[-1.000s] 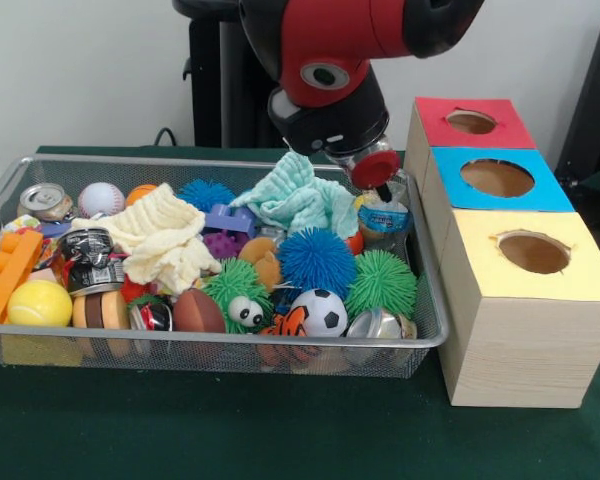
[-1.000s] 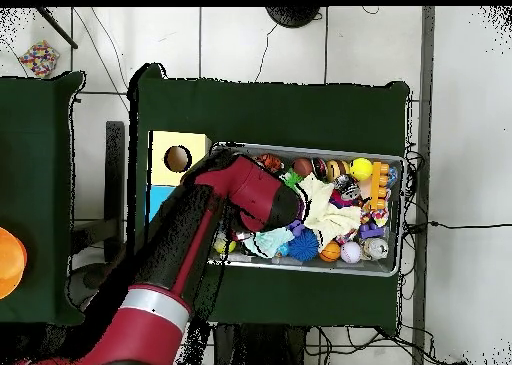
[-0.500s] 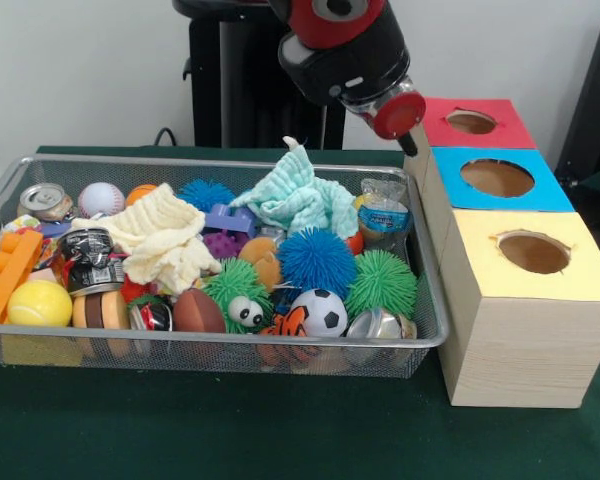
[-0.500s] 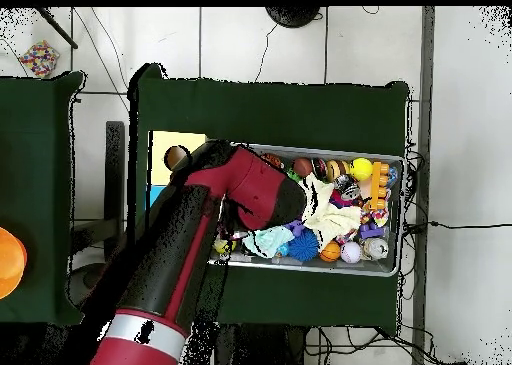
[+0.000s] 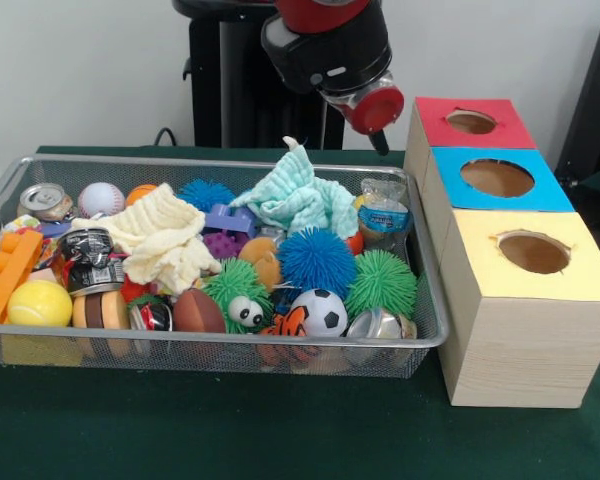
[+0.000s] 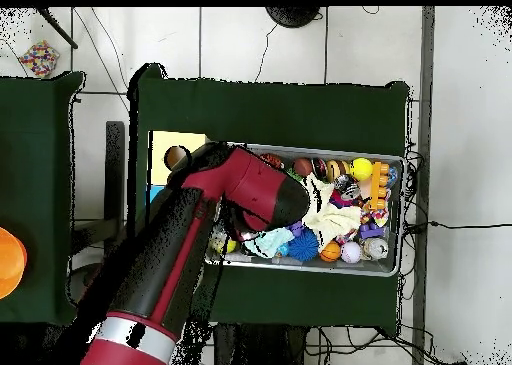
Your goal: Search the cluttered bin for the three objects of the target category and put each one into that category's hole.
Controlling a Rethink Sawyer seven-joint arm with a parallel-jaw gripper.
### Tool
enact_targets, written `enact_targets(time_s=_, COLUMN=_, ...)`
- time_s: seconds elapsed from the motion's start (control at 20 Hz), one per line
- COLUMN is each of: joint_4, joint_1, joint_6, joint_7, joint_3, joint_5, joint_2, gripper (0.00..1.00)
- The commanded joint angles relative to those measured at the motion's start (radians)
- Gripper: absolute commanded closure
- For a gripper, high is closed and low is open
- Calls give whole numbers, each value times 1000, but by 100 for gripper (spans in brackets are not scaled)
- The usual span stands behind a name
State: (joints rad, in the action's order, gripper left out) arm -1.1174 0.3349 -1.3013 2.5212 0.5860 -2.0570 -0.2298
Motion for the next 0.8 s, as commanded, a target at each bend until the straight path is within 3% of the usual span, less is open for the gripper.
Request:
enact_targets(time_s=0.05, joint_4=-36, joint_1=15, joint_6=96, joint_7=59, joint_3=-77, joint_5=-6, joint_2=98, gripper=100)
enact_targets(time_s=0.5, joint_4=-43, joint_1=-10, joint_6=100, joint_7=39, joint_3=-130, joint_5=64, joint_2=73, gripper=100)
enact_targets(time_s=0.8, joint_4=-37, joint_1=-7, joint_6=126, joint_7=46, joint_3=-134, joint_5=66, joint_2=104, gripper=100)
